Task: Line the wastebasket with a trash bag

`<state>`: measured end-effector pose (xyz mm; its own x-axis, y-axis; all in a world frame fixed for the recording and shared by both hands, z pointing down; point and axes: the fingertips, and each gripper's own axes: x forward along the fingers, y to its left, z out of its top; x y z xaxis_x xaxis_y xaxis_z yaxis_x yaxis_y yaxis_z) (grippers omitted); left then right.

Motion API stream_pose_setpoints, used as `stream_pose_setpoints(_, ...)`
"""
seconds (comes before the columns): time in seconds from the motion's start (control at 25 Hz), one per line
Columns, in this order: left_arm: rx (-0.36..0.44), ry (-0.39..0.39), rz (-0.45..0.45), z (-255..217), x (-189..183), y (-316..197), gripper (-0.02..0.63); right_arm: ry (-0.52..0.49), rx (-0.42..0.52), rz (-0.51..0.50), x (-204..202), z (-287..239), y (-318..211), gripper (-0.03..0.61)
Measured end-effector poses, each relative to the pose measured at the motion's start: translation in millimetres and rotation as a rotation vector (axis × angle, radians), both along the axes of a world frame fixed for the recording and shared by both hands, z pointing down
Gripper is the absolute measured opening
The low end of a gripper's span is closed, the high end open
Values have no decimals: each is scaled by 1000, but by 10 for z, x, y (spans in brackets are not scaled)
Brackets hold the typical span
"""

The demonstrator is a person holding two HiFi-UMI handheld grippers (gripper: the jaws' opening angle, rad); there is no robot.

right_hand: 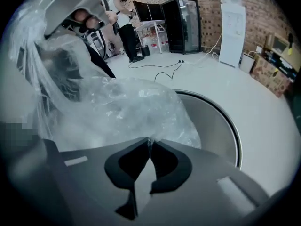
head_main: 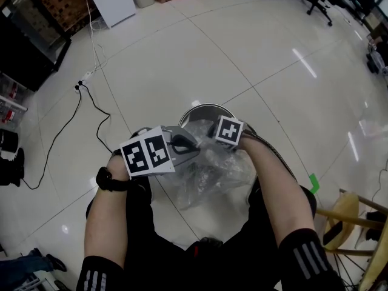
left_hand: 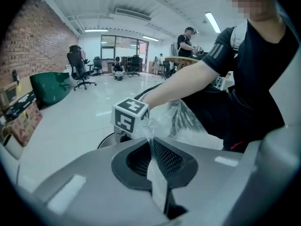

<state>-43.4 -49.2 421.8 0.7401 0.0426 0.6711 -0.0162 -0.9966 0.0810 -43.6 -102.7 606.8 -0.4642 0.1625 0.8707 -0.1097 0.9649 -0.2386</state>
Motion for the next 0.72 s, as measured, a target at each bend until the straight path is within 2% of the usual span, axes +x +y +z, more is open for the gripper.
stream_pose_setpoints(0.12,16,-38,-68,125,-58,-163,-6,-19,53,45,-24,61,-140,12)
stream_pose_setpoints(0.32,20,-111,-119,333,-134,-311,-6,-37,96,92,-5,117,-285,113)
stream_pose_setpoints(0.4,25,-131,-124,387,-127,-340,-6,-37,98,106,34,104,-310,130)
stream_pose_setpoints(0.56,36,-145,-146,445,-60,-440,-6,-59,131,146,167,-146,-433,168)
stream_pose_setpoints(0.72,95,-166,-168,426,-7,-613,-6,-51,209,167,451,-525,-600,173)
